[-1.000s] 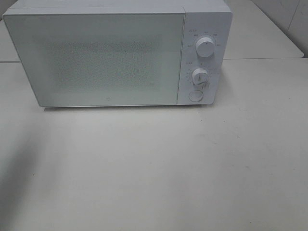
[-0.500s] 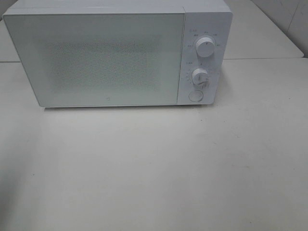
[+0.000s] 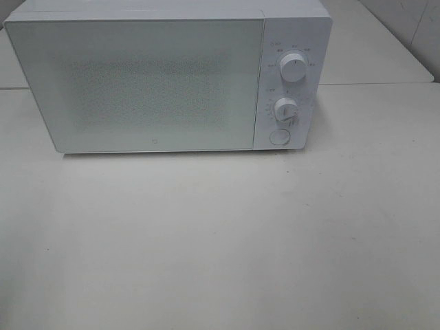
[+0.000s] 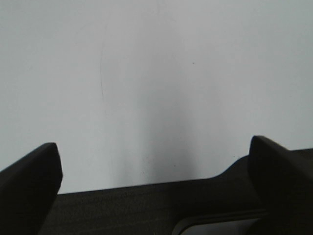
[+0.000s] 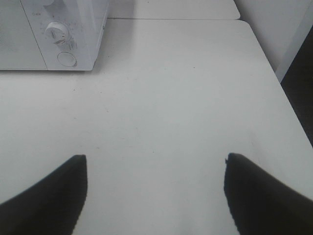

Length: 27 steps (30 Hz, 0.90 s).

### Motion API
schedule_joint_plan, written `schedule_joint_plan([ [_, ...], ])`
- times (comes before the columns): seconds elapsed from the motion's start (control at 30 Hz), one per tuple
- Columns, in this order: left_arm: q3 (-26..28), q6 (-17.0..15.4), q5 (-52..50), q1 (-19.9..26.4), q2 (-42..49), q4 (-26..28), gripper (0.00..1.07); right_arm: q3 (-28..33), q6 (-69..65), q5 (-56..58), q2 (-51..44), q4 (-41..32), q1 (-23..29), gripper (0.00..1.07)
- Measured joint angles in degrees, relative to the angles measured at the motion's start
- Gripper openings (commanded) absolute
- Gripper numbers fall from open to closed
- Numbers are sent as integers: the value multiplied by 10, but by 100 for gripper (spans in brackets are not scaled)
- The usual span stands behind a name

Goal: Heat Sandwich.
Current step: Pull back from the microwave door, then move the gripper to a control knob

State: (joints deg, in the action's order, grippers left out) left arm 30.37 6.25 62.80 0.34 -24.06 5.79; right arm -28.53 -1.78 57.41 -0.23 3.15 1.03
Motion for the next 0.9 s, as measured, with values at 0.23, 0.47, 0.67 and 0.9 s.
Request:
schedule_joint_plan([
  [0.23, -5, 0, -4, 0, 81, 0, 98, 0, 0, 0, 0, 0, 0, 75],
  [0.47, -5, 0, -5, 10, 141, 2, 98, 0, 0, 0, 0, 0, 0, 75],
  [0.67, -5, 0, -5, 31, 201, 2, 98, 0, 0, 0, 0, 0, 0, 75],
  [0.9, -5, 0, -6, 31, 242, 2, 98, 0, 0, 0, 0, 0, 0, 75],
])
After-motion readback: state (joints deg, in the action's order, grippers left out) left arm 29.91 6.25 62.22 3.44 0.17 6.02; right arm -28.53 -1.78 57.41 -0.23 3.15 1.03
